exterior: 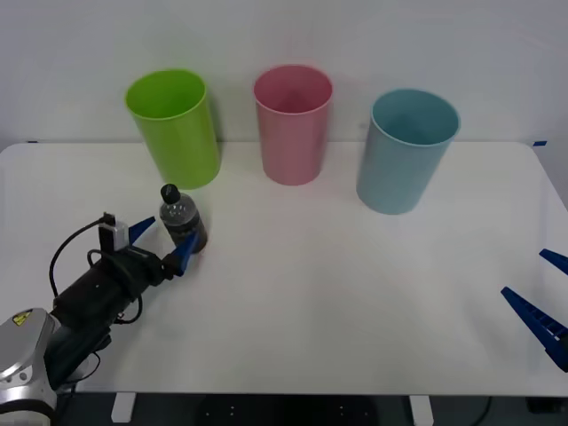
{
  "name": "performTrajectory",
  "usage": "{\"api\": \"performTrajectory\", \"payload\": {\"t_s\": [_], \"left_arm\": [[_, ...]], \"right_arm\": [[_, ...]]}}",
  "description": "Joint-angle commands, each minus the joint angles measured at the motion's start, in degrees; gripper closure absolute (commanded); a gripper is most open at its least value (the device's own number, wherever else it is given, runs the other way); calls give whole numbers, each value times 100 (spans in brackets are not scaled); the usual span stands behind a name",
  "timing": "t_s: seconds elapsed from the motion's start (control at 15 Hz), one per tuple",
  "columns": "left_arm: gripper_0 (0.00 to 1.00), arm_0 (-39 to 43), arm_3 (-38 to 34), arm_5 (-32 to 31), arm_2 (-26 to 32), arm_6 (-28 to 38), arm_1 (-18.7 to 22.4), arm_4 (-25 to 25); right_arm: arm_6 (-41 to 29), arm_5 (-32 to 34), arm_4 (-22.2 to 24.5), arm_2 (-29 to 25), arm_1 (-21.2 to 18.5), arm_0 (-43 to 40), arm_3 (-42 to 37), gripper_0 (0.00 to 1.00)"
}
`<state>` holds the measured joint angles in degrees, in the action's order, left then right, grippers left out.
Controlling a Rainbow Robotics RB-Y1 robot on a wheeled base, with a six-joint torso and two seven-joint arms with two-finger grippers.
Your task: Grasp the object on the table and drop it into the matching bin: aluminum can to the light blue bin, PET bottle to the pink bin.
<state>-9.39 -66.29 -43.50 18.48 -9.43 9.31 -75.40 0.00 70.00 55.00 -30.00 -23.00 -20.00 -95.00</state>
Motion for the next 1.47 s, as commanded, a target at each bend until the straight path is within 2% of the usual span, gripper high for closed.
{"api": "performTrajectory", "payload": {"t_s": [0.07,0.33,0.6,0.67,0.73,0.8,1.47], "left_arm": [[0,-282,336,0,-3,-76,0,-10],[0,-713,907,0,-11,-199,0,-18],[0,-740,916,0,-38,-226,0,-18],[12,-731,916,0,-29,-226,0,-18],[78,-740,916,8,-29,-243,0,-18],[99,-731,916,0,-29,-261,0,-18],[100,-731,828,0,15,-269,0,34]], "right_arm": [[0,0,0,0,0,0,0,0],[0,0,0,0,0,0,0,0],[0,0,0,0,0,0,0,0],[0,0,0,0,0,0,0,0],[0,0,0,0,0,0,0,0],[0,0,0,0,0,0,0,0],[0,0,0,0,0,0,0,0]]}}
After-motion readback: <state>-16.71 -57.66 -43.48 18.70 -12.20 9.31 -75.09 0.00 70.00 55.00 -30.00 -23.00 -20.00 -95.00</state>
